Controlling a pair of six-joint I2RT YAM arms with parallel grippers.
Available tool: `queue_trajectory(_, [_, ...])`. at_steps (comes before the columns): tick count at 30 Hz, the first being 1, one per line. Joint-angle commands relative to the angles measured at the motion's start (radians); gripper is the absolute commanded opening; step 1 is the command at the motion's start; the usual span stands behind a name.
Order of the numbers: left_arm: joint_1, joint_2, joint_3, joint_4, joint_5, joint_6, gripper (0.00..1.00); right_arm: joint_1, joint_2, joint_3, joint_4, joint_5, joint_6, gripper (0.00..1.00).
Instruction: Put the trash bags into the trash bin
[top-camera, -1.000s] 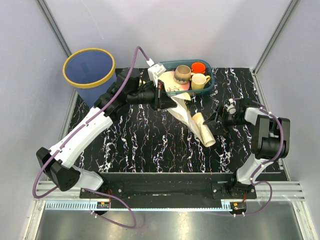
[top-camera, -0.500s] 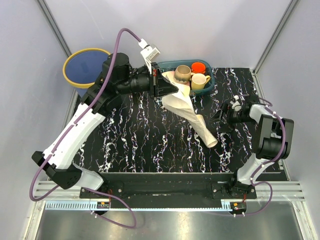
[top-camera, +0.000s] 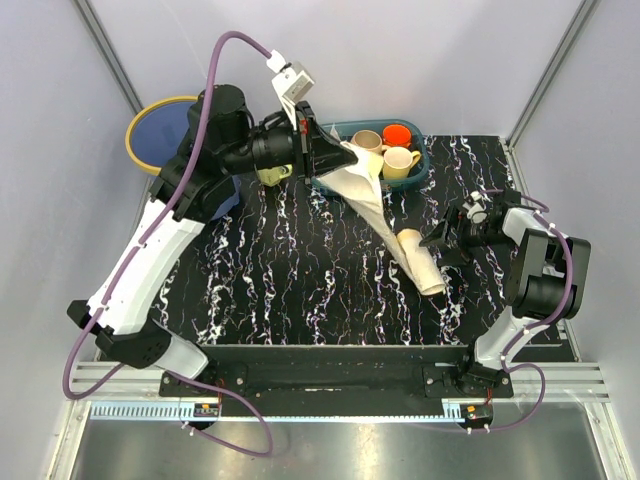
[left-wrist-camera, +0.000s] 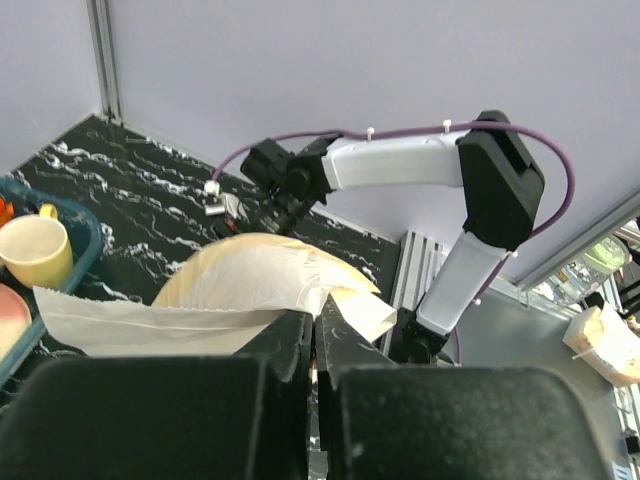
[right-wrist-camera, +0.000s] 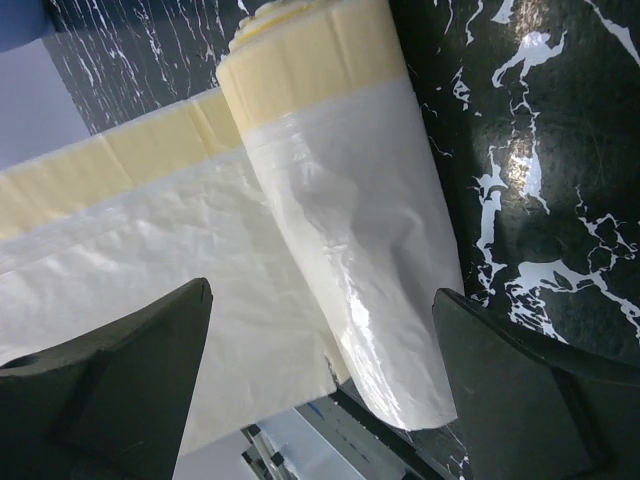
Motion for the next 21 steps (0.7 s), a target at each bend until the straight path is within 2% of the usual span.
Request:
queue_trajectory(1, [-0.002,0.042,0.119,0.025,0.031,0.000,0.00,-0.001,-0.040,0.012,-0.036,-0.003,-0.041,1.00])
queue_trajectory(7, [-0.002,0.103,0.225,0.016,0.035,-0.020,0.00,-0.005,-0.026,0.031,-0.052,0.017,-0.055,1.00])
queue_trajectory(12, [-0.001,0.091,0.219,-0.018,0.023,0.020,0.00,-0.005,-0.017,0.036,-0.053,0.036,-0.054,1.00])
queue_trajectory(15, [0.031,0.012,0.063,-0.044,0.023,0.029,0.00,-0.005,-0.022,0.021,-0.052,0.043,-0.086,1.00])
queue_trajectory(17, [0.091,-0.051,-0.075,-0.044,0.029,0.011,0.00,-0.005,-0.031,0.018,-0.056,0.036,-0.092,1.00])
queue_trajectory(21, [0.195,-0.107,-0.192,-0.084,0.032,0.004,0.00,0.034,-0.031,0.044,-0.099,0.048,-0.116,1.00])
